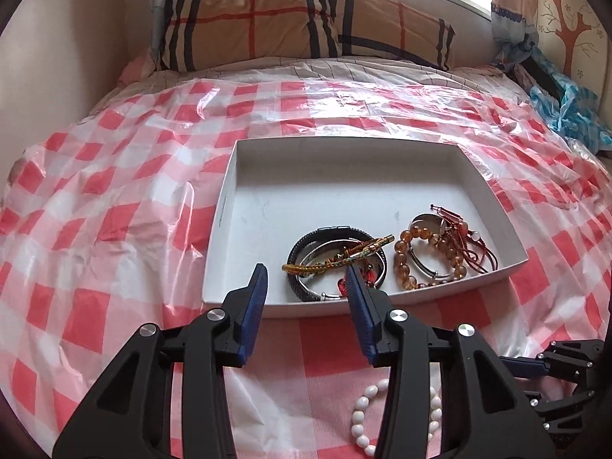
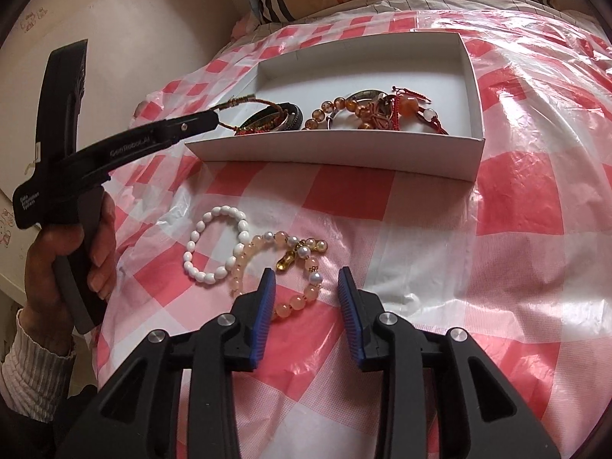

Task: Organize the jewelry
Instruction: 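Withdraw both tools from the box over the white and peach bracelets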

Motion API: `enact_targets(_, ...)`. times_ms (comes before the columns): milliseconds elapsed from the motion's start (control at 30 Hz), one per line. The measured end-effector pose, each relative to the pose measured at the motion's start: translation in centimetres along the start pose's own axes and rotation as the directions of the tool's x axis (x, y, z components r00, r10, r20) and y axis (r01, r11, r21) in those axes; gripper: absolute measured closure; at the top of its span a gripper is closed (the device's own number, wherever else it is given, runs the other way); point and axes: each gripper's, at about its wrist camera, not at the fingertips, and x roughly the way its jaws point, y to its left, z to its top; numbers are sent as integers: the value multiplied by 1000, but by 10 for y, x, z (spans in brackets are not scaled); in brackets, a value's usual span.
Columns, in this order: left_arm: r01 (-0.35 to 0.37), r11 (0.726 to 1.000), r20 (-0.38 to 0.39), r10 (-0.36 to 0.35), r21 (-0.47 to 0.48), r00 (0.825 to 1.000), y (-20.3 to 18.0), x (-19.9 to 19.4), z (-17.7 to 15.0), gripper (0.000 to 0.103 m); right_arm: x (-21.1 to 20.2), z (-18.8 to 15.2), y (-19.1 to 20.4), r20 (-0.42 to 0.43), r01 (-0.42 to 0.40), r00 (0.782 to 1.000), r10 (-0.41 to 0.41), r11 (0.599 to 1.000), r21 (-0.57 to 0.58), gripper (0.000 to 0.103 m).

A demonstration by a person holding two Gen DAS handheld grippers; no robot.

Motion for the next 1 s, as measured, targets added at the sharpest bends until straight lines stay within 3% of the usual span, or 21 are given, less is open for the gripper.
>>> enact_targets(167,-20,1000,-64,20,6,998,5,32,18,61,0,0,0,1,4,1000,-4,1000,-3,69)
enact_targets(300,-16,1000,-37,15,-24,999,13,37,39,60,0,-1,1,-3,9,1000,-9,1000,-11,69)
enact_targets(400,44,998,7,-44,-46,999,18,23,48,48,1,-1,2,-3,15,1000,-15,1000,-14,69)
enact_targets(467,83,997,-9,-83,-4,996,15,17,45,38,2,-2,4,-4,26,1000,-26,999,-22,69)
enact_targets(600,105,993,-65,-101,63,993,11,1,24,37,3,-2,8,-8,42,999,-42,999,-31,69)
enact_targets(800,198,972,-195,-171,126,966,-4,-24,-42,37,3,-2,8,-10,49,999,-50,998,-28,69)
enact_targets(1000,171,969,-222,-130,176,966,-22,-21,-69,37,3,-3,12,-13,67,998,-67,997,-38,69)
